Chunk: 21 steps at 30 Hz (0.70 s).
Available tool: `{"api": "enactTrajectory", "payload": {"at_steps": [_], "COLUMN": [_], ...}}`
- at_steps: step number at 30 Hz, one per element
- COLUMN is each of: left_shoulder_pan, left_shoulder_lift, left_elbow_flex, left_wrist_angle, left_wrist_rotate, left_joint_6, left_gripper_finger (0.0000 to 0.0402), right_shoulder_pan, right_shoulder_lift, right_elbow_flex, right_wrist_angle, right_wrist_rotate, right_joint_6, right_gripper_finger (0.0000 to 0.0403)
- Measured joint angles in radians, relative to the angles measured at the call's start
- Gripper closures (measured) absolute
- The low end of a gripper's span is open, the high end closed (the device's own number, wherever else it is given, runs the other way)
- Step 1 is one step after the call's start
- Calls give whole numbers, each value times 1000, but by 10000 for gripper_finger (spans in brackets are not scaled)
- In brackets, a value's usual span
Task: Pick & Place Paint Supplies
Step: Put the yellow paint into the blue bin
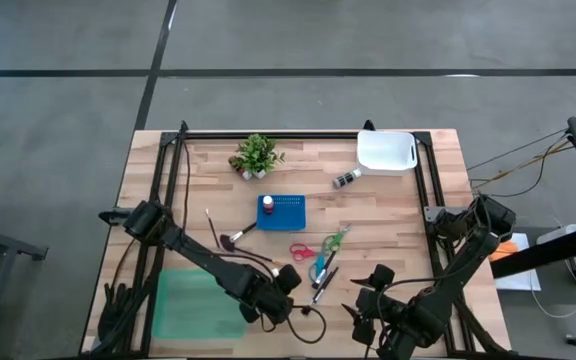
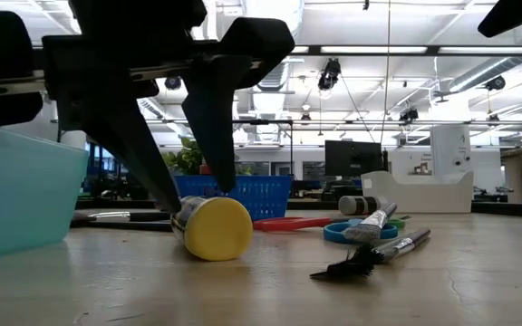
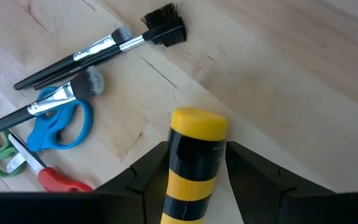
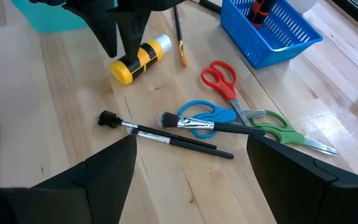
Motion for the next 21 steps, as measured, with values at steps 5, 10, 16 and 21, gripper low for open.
{"api": "enactTrajectory", "payload": {"at_steps": [5, 10, 16, 21], "left_shoulder_pan": [4, 3, 3, 2], "left_shoulder_lift": [5, 10, 9, 9], "left_elbow_flex": [2, 30, 47, 51], "left_wrist_angle": [-4, -5, -7, -3], "left_wrist_rotate": [-18, -25, -18, -15], "left_joint_6": [7, -14, -31, -18], "left_gripper_finger": [238, 238, 238, 238], "right_shoulder_pan": [0, 0, 0, 0], "right_shoulder_lift": [0, 0, 0, 0], "right_elbow_flex": [0, 0, 0, 0], "right_wrist_angle": [1, 1, 2, 3], "right_wrist_rotate": [0, 0, 0, 0], "right_joint_6": [-1, -1, -1, -2], "right_gripper_finger": [98, 98, 98, 98]}}
